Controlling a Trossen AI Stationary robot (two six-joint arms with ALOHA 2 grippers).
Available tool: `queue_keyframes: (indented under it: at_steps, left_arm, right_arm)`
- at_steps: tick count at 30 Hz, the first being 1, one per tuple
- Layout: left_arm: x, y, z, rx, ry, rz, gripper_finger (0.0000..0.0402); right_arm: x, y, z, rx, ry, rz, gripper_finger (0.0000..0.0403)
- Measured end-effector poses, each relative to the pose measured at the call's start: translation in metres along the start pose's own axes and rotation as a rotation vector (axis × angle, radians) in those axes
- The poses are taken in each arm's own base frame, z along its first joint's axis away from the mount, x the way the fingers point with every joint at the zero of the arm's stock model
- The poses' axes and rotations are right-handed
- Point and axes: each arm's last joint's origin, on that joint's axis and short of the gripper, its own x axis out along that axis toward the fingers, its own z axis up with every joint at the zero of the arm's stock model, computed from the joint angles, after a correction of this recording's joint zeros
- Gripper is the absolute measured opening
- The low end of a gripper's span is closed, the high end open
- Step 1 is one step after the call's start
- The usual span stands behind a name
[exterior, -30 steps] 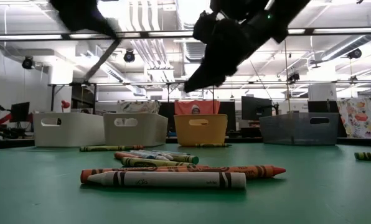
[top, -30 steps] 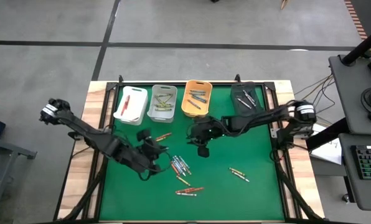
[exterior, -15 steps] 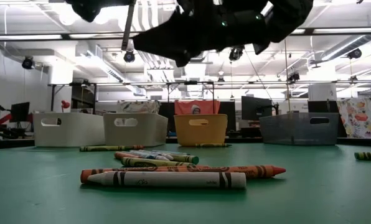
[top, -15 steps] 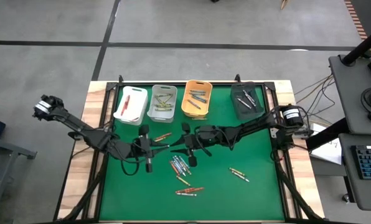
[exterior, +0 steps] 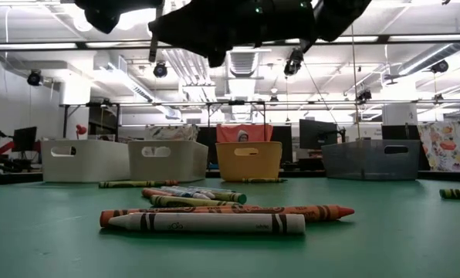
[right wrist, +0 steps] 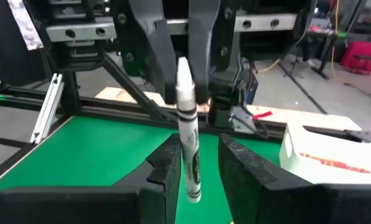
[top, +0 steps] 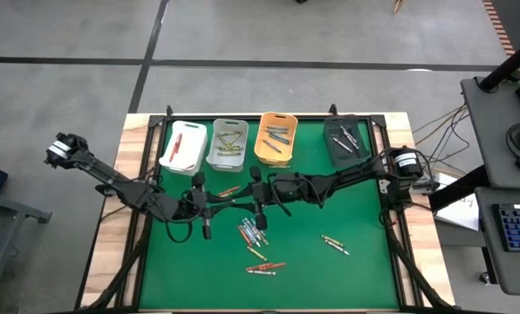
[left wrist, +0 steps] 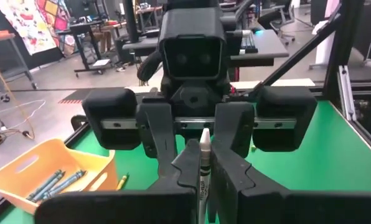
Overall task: Sort crayons
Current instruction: Put the white crayon into the black bin
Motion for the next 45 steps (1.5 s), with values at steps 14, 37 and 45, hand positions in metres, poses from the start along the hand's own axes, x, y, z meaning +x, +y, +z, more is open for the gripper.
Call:
queue_keyframes:
  at_steps: [14,37,45]
  left_arm:
    - [0.001,0.0,0.003,-0.003,-0.003,0.004,0.0041]
    - [-0.003,0.002,0.003,-0.002,0.017,0.002,0.0139]
    - [-0.003,0.002,0.003,-0.003,0.019,0.002,0.0139]
  right_arm:
    - [-0.001,-0.001,0.001,-0.034,0.0,-0.002,0.0017]
    - [-0.178,-0.159,0.019,0.379,1.113,-0.93,0.0013]
    - [-0.231,-0.209,-0.016,0.699,1.3,-1.131,0.0013]
